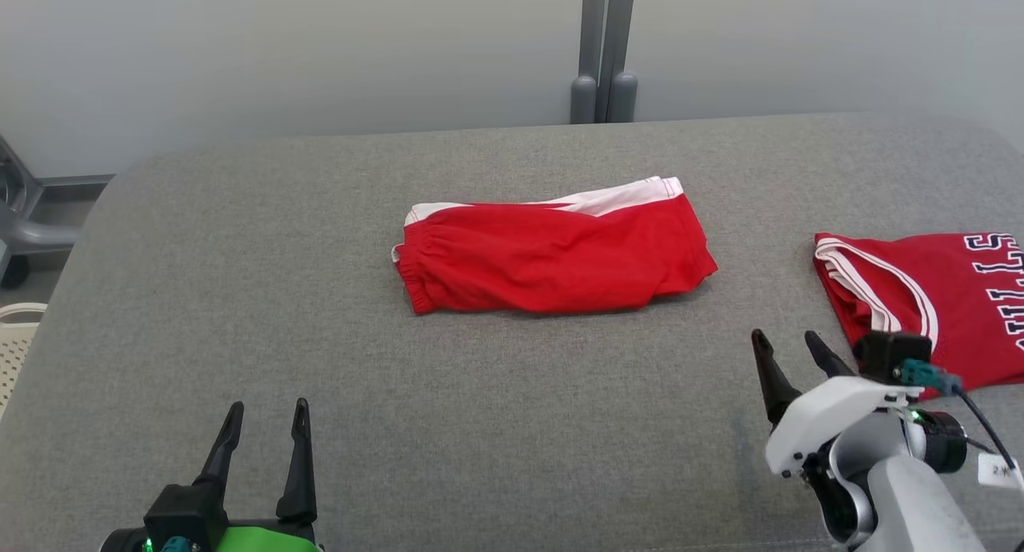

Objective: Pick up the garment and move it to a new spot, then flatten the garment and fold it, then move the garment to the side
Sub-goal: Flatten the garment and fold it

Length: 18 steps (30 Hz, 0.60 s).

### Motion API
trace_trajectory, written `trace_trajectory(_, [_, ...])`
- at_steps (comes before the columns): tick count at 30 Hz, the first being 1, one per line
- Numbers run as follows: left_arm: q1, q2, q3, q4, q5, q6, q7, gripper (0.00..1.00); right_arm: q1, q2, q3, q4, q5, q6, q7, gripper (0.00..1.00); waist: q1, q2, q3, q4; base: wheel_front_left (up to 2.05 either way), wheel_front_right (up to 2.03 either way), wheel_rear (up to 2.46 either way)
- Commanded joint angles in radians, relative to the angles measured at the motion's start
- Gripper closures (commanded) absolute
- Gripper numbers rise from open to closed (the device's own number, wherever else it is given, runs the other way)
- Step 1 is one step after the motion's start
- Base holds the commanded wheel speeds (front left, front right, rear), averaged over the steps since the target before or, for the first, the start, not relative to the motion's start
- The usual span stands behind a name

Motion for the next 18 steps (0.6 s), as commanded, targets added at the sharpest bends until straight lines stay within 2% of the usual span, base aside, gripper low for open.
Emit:
trace_trajectory(1, [-0.006,0.005,0.003,-0.004,-0.003,-0.006,-0.005,0.0,-0.027,-0.003,-0.008,0.013,0.008,0.0,0.052,0.0,0.0,-0.0001,0.008,-0.001,0.0,0.0,0.0])
trace_trajectory(6, [-0.037,0.005,-0.005,-0.013,0.012,-0.01,-0.005,0.0,-0.183,-0.004,-0.07,0.067,-0.012,0.0,0.344,0.0,0.0,-0.0001,0.056,0.012,0.0,0.0,0.0])
trace_trajectory(9, [-0.052,0.0,-0.015,-0.018,0.023,-0.014,-0.005,0.0,-0.292,-0.002,-0.099,0.086,-0.068,0.0,0.51,0.0,0.0,-0.0001,0.095,0.038,0.0,0.0,0.0])
trace_trajectory(15, [-0.109,-0.015,-0.043,-0.012,0.04,-0.03,-0.004,0.0,-0.48,-0.009,-0.198,0.122,-0.215,0.0,0.742,0.0,0.0,-0.0001,0.184,0.106,0.0,0.0,0.0])
trace_trajectory(18, [-0.131,-0.022,-0.051,-0.007,0.047,-0.036,-0.004,0.0,-0.533,-0.021,-0.23,0.135,-0.254,0.0,0.799,0.0,0.0,-0.0001,0.211,0.133,0.0,0.0,0.0])
